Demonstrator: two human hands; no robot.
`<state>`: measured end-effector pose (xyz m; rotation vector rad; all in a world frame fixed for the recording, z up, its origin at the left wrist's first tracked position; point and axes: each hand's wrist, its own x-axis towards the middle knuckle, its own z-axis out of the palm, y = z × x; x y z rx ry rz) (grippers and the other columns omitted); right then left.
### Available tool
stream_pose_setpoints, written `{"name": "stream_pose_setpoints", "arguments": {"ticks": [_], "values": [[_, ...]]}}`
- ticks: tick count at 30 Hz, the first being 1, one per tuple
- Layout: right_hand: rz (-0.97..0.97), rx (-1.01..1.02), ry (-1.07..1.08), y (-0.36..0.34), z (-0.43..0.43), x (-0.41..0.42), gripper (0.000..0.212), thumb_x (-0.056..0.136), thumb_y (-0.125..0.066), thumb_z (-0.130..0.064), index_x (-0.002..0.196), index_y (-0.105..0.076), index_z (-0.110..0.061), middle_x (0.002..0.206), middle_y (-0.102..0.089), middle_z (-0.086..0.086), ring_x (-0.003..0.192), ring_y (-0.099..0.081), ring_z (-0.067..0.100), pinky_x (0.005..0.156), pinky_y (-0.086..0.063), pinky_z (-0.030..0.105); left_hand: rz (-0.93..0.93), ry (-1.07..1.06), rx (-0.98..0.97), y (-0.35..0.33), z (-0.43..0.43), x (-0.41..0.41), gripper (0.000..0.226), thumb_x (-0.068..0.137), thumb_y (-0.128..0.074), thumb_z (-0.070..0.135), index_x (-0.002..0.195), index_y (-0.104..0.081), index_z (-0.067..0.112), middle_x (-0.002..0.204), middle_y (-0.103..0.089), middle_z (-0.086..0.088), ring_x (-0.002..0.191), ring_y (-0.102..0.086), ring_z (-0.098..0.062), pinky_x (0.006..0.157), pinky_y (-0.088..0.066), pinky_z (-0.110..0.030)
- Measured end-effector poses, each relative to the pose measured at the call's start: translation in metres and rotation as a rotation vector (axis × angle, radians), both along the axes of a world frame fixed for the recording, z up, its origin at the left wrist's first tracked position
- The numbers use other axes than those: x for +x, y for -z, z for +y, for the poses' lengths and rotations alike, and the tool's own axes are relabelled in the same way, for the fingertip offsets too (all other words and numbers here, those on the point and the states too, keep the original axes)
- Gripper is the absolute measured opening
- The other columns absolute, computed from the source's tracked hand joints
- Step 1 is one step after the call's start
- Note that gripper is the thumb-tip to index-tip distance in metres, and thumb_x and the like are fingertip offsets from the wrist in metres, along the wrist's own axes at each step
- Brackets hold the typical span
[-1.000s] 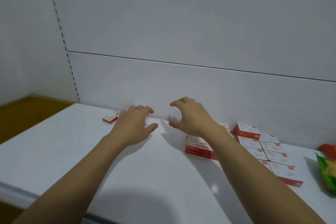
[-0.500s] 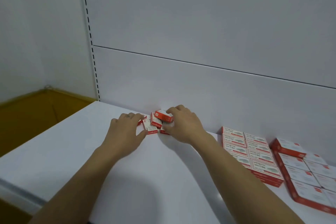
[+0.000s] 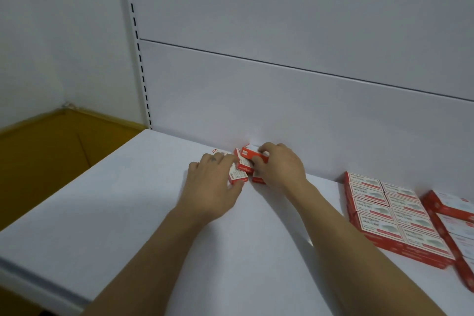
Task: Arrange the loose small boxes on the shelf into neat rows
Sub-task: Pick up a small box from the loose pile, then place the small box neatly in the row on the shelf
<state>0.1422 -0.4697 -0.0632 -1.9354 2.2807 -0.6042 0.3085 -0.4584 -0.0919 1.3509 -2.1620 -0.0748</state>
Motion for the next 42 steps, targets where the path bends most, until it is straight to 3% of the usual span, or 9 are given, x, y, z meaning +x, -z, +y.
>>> {"name": "stream_pose_setpoints", "arguments": {"ticks": [4, 21, 25, 34, 42], "values": [[-0.057, -0.004, -0.01, 0.007, -0.003, -0.005, 0.03, 0.093, -0.052, -0.032, 0.121, -0.054, -0.022, 0.114, -0.053, 0.006, 0.089, -0.052, 0.021, 0.073, -0.041, 0.03, 0.023, -0.016, 0.032, 0.0, -0.003, 0.003, 0.042, 0.087, -0.055, 0.046, 0.125, -0.048, 0.03, 0.123, -0.054, 0.007, 0.114, -0.045, -0.018, 0.092, -0.035, -0.036], [-0.183, -0.087, -0.01, -0.006, 0.044, -0.039, 0.034, 0.085, -0.067, -0.027, 0.116, -0.054, -0.019, 0.115, -0.058, 0.001, 0.1, -0.056, 0.02, 0.08, -0.042, 0.028, 0.001, 0.063, 0.045, -0.013, 0.024, -0.017, 0.04, 0.088, -0.056, 0.045, 0.125, -0.049, 0.031, 0.125, -0.055, 0.008, 0.116, -0.046, -0.016, 0.097, -0.034, -0.036], [-0.157, -0.146, -0.021, -0.023, 0.075, -0.066, 0.033, 0.086, -0.068, -0.027, 0.117, -0.056, -0.023, 0.119, -0.056, -0.003, 0.103, -0.056, 0.017, 0.085, -0.044, 0.027, 0.009, 0.125, 0.039, -0.032, 0.032, -0.041, 0.041, 0.087, -0.057, 0.046, 0.124, -0.049, 0.031, 0.123, -0.054, 0.008, 0.115, -0.047, -0.018, 0.095, -0.037, -0.038], [-0.099, -0.234, 0.057, -0.056, 0.157, -0.152, 0.031, 0.086, -0.069, -0.022, 0.113, -0.056, -0.027, 0.119, -0.054, -0.009, 0.104, -0.054, 0.011, 0.091, -0.046, 0.027, 0.017, 0.322, 0.034, -0.064, 0.063, -0.14, 0.054, 0.088, -0.057, 0.047, 0.136, -0.039, 0.032, 0.139, -0.043, 0.009, 0.128, -0.034, -0.013, 0.105, -0.03, -0.036], [-0.145, -0.258, 0.178, -0.039, 0.203, -0.206, 0.032, 0.084, -0.069, -0.008, 0.109, -0.059, -0.026, 0.12, -0.054, -0.01, 0.1, -0.053, 0.01, 0.09, -0.047, 0.028, 0.092, 0.457, 0.103, -0.056, 0.09, -0.215, 0.059, 0.083, -0.063, 0.049, 0.135, -0.039, 0.031, 0.135, -0.046, 0.009, 0.124, -0.038, -0.013, 0.103, -0.032, -0.037]]}}
